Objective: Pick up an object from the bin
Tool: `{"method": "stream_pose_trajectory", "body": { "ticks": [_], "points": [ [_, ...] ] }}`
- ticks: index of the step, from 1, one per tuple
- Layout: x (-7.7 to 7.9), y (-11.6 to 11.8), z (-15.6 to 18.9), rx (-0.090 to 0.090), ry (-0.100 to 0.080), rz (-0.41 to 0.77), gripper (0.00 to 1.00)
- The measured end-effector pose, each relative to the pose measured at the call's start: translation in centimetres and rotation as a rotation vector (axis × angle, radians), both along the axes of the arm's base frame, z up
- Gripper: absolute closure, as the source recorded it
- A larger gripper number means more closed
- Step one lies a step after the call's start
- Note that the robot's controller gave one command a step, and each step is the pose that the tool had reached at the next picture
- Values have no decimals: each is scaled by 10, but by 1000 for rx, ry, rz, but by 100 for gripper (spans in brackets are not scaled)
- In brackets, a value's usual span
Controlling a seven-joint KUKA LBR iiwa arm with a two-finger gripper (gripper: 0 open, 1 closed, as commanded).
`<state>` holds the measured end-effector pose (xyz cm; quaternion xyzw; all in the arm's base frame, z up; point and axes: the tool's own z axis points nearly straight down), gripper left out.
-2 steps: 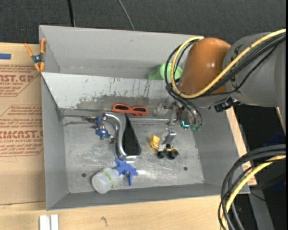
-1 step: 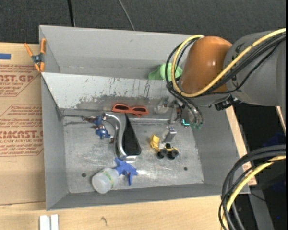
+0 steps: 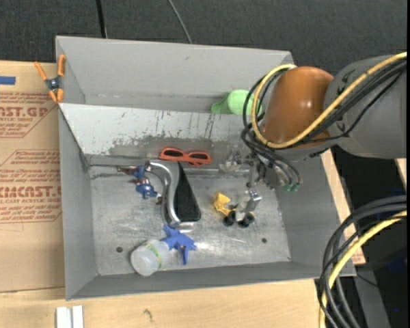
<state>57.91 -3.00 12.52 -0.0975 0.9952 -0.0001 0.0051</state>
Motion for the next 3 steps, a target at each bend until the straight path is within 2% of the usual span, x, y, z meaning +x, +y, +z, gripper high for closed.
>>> {"method": "stream_pose_trajectory", "body": {
  "ticks": [1, 2, 3],
  "points": [
    [-20, -31, -20, 0, 14, 285, 0],
    [-11, -34, -32, -3, 6, 316, 0],
    [-18, -27, -44, -1, 8, 359, 0]
  ]
}}
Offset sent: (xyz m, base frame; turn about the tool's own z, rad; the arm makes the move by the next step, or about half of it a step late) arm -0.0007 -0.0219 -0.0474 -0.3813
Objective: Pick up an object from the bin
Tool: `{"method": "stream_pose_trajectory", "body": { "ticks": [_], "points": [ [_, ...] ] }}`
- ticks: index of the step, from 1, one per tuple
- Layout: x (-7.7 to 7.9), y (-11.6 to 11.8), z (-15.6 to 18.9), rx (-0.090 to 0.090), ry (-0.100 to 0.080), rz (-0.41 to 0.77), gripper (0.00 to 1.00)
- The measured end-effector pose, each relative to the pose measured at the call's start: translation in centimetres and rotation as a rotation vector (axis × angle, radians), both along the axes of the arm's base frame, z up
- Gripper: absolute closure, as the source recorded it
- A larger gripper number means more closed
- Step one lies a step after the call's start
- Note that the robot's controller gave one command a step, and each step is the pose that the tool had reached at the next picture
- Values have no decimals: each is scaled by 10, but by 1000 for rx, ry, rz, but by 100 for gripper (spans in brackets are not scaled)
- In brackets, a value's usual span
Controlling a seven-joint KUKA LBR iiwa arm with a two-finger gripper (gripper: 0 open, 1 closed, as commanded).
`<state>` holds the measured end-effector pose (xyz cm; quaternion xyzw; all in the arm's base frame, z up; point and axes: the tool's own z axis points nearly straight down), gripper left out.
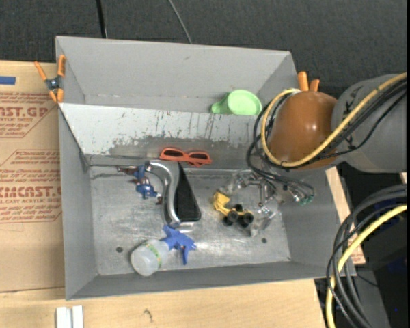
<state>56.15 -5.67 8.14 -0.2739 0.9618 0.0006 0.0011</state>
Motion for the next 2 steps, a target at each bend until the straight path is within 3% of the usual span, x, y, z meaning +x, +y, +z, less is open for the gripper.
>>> {"method": "stream_pose_trajectory", "body": {
  "ticks": [1, 2],
  "points": [
    [-10, 42, 6, 0, 0, 439, 100],
    [-11, 45, 7, 1, 1, 444, 100]
  ]
}}
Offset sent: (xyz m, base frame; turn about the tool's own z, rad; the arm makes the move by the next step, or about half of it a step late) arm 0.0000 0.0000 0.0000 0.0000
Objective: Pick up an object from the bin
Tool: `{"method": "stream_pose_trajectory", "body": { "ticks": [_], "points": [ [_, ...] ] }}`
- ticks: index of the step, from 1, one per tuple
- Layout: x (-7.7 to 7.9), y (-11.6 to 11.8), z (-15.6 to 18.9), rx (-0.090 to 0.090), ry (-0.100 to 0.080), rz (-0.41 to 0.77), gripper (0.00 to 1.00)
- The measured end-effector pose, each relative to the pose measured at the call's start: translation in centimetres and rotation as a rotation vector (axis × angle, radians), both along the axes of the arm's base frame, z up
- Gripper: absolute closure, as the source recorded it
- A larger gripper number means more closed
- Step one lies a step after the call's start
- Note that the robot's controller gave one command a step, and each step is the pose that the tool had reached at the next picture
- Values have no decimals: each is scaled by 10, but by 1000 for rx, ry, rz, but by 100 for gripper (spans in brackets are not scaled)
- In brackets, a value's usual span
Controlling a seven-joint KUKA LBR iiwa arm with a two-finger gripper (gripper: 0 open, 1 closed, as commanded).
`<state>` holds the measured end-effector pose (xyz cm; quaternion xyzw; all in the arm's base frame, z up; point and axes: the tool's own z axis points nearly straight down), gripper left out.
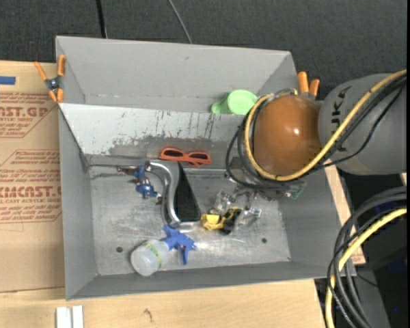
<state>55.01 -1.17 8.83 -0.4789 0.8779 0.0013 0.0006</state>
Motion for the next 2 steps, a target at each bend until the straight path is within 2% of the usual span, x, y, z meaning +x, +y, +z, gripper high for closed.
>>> {"method": "stream_pose_trajectory", "body": {
  "ticks": [1, 2],
  "points": [
    [6, 1, 55, 0, 5, 4, 100],
    [9, 2, 99, -1, -6, 4, 100]
  ]
}}
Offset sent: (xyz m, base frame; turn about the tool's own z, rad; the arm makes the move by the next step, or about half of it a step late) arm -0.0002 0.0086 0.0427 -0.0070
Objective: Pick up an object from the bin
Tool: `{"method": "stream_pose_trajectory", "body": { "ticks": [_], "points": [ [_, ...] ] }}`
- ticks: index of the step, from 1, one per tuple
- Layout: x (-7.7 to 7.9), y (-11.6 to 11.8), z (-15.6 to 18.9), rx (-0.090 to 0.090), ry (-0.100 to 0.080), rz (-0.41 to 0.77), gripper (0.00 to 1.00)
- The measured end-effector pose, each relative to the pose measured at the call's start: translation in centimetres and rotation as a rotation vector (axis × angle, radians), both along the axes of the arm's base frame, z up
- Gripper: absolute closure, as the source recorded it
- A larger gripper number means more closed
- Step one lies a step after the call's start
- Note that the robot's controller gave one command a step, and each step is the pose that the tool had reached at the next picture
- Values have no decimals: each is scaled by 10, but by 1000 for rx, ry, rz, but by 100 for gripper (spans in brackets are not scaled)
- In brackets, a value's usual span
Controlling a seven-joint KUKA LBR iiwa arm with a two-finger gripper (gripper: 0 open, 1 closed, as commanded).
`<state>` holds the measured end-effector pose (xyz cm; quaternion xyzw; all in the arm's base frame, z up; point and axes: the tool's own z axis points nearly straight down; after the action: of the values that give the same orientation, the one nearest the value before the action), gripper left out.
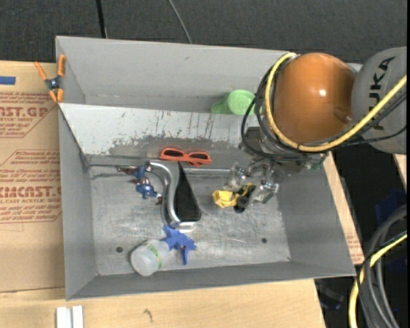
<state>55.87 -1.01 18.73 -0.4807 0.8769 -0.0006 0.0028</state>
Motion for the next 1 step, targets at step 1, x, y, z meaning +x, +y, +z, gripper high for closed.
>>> {"method": "stream_pose_trajectory", "body": {
  "ticks": [1],
  "points": [
    [4, -1, -15, 1, 1, -18, 100]
  ]
}}
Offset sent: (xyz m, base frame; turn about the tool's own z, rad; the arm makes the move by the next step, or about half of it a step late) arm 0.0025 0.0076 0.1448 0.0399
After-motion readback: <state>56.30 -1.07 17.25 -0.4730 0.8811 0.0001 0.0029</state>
